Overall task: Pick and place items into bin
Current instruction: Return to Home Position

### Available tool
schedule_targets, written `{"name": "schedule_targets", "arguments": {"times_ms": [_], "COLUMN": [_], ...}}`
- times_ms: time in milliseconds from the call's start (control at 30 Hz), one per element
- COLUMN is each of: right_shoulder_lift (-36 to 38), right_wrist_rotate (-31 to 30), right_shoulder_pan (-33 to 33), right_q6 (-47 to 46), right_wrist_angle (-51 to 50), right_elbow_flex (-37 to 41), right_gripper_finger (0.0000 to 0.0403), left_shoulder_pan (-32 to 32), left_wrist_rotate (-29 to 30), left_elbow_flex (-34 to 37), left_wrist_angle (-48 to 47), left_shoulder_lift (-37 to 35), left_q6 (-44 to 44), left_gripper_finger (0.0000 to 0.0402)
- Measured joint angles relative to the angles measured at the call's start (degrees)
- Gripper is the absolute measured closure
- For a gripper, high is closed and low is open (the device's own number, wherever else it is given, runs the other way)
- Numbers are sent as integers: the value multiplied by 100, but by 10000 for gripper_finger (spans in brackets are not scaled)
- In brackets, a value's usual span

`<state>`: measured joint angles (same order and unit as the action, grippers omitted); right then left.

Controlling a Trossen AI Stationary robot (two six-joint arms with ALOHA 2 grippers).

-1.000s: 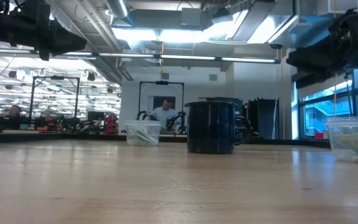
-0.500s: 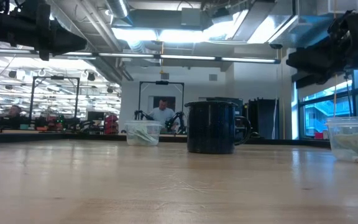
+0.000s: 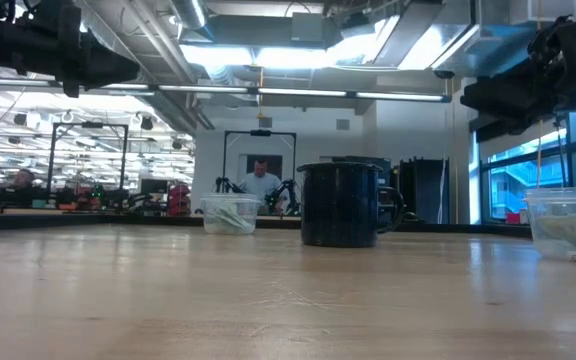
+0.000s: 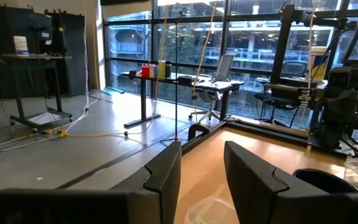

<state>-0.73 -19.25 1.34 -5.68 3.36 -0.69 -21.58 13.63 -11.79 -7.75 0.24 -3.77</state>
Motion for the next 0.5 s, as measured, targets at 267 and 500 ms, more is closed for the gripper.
{"name": "schedule_targets", "arguments": {"times_ms": [267, 500], "right_shoulder_lift": [0, 0], "right_wrist_rotate": [-1, -1], "right_shoulder_pan": [0, 0], "right_q6": [484, 602], "right_wrist_angle": [0, 1], "right_elbow_flex": [0, 0], "right_gripper_finger": [281, 281], "left_shoulder_pan": [-2, 0], "left_wrist_rotate": [37, 33], "left_elbow_flex": [84, 384], "left_wrist_angle": [26, 49], "left_shoulder_lift": [-1, -3], "left_q6": [245, 236], "left_gripper_finger": [285, 285]}}
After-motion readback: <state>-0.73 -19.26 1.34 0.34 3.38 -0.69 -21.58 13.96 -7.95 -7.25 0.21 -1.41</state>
